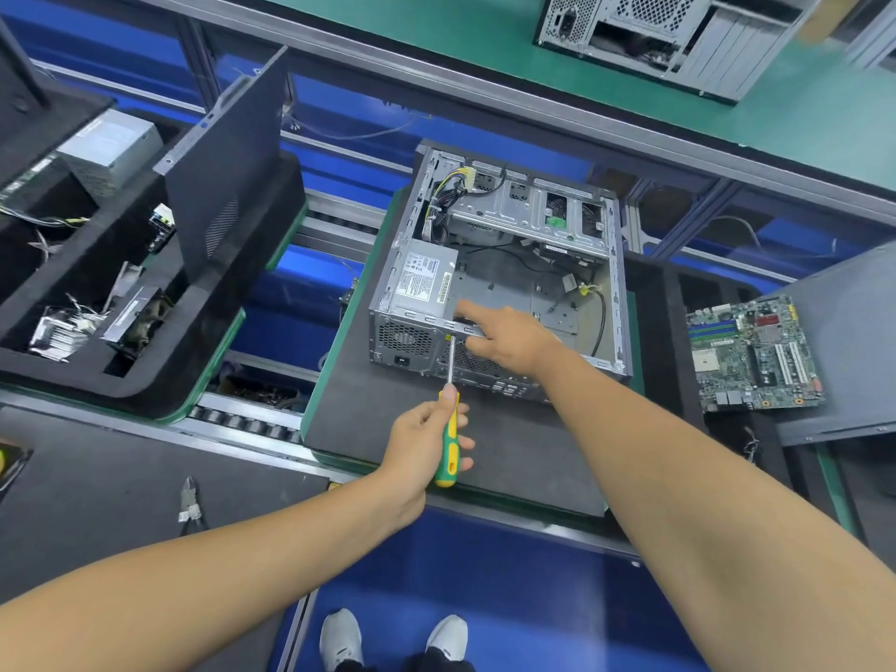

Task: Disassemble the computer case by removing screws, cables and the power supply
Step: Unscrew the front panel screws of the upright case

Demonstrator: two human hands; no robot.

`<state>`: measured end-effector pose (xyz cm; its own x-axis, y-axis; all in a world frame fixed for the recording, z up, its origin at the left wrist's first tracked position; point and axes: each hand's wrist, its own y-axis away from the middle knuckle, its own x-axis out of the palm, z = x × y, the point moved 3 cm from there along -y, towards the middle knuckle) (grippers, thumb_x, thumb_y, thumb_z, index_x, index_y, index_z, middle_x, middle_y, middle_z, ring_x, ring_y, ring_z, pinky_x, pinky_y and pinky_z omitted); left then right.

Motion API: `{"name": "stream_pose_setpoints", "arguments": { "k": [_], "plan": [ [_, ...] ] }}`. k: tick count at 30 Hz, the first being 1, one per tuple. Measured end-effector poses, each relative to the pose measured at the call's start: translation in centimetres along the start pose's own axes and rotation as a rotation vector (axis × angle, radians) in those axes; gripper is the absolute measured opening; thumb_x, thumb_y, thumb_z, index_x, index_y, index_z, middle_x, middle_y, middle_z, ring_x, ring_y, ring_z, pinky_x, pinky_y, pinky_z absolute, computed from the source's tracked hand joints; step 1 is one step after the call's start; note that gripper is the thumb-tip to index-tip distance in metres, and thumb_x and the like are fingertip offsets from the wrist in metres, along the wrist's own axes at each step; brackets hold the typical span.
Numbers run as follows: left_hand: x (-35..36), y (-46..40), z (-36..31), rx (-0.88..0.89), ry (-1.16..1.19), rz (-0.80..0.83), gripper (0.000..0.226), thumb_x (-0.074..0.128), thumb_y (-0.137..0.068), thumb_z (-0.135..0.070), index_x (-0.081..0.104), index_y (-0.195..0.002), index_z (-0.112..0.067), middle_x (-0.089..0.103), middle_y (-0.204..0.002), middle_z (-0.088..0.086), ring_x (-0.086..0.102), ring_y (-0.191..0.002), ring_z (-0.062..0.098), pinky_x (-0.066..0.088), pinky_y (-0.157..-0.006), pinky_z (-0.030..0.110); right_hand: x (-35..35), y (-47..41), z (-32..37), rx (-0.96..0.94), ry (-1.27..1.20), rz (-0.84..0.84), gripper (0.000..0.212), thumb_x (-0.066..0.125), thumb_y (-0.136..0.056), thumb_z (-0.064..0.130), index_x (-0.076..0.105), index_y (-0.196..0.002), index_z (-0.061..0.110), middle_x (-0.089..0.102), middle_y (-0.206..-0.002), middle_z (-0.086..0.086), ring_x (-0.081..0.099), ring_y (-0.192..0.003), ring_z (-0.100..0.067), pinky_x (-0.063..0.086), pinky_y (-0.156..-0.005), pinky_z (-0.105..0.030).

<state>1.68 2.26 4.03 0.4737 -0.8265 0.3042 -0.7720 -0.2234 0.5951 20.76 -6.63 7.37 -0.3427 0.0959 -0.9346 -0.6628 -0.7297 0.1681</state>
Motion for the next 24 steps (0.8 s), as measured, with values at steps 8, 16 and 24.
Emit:
{"name": "stream_pose_setpoints", "arguments": {
  "k": [8, 16, 24],
  "plan": [
    [-0.1, 0.0, -0.4, -0.072, 0.026, 0.004, 0.054, 0.044, -0.105, -0.055, 0.074, -0.109, -0.01, 0.051, -0.076, -0.002, 0.046, -0.049, 0.009, 0.039, -0.043, 0.023, 0.1, 0.0, 0.0, -0.001, 0.0, 0.008, 0.035, 0.046, -0.089, 0.035, 0.036, -0.12, 0.047, 0.046, -0.059, 0.002, 0.048, -0.056, -0.02, 0.027, -0.051, -0.031],
    [-1.6, -0.6, -0.6, 0.017, -0.054, -0.092, 0.046, 0.081, -0.085, -0.045, 0.049, -0.098, -0.015, 0.054, -0.093, 0.006, 0.057, -0.064, 0.011, 0.044, -0.045, 0.025, 0.3, -0.1, -0.2, 0.014, -0.002, 0.017, 0.033, 0.046, -0.089, 0.036, 0.04, -0.121, 0.042, 0.045, -0.062, 0.006, 0.047, -0.057, -0.013, 0.027, -0.052, -0.03],
    [-1.3, -0.1, -0.9, 0.029, -0.024, -0.019, 0.044, 0.066, -0.095, -0.048, 0.064, -0.097, -0.003, 0.065, -0.086, 0.007, 0.071, -0.067, 0.011, 0.06, -0.057, 0.03, 0.3, -0.1, -0.1, 0.007, 0.018, 0.0, 0.034, 0.046, -0.088, 0.035, 0.041, -0.122, 0.04, 0.043, -0.058, 0.002, 0.045, -0.053, -0.017, 0.028, -0.052, -0.032]
  ]
}}
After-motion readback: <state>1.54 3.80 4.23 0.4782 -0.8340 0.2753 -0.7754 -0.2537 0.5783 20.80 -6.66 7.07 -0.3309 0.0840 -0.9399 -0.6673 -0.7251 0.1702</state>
